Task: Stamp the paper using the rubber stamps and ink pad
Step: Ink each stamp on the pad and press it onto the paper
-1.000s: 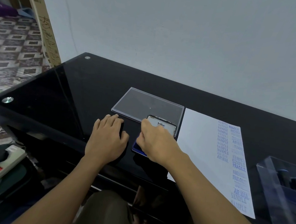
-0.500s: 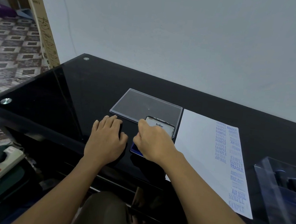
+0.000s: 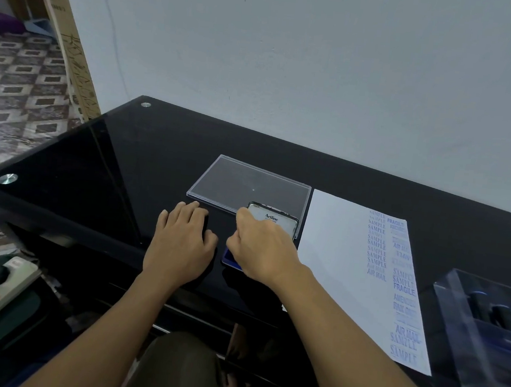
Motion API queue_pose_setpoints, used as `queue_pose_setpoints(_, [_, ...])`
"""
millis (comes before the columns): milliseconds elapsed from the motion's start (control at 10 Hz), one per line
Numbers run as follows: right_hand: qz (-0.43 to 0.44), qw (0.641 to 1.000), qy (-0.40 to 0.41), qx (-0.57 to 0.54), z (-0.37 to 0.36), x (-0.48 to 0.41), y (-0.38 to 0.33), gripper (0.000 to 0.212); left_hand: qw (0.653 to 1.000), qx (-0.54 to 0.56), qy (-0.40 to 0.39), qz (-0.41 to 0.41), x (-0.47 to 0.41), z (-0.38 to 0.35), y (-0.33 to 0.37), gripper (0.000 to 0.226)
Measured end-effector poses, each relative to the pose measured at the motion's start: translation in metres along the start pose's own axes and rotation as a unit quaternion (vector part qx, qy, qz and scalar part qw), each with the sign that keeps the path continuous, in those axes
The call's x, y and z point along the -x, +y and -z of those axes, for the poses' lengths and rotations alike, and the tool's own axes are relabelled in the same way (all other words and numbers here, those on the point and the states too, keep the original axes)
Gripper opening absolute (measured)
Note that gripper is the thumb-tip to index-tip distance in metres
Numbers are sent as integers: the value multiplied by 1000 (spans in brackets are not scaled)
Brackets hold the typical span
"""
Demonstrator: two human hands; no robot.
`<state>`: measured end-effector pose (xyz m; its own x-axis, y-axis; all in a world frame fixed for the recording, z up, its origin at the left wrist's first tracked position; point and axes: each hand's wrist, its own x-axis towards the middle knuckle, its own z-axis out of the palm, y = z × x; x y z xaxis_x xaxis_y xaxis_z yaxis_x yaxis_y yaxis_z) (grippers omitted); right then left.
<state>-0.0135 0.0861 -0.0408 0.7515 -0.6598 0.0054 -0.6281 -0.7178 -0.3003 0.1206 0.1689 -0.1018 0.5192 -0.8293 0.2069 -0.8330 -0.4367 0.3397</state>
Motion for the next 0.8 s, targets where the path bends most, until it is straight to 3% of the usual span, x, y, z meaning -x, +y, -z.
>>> queue_pose_setpoints(800, [12, 999, 5, 30, -2, -7, -2, 11, 1000, 5, 3, -1, 1, -1, -3, 41])
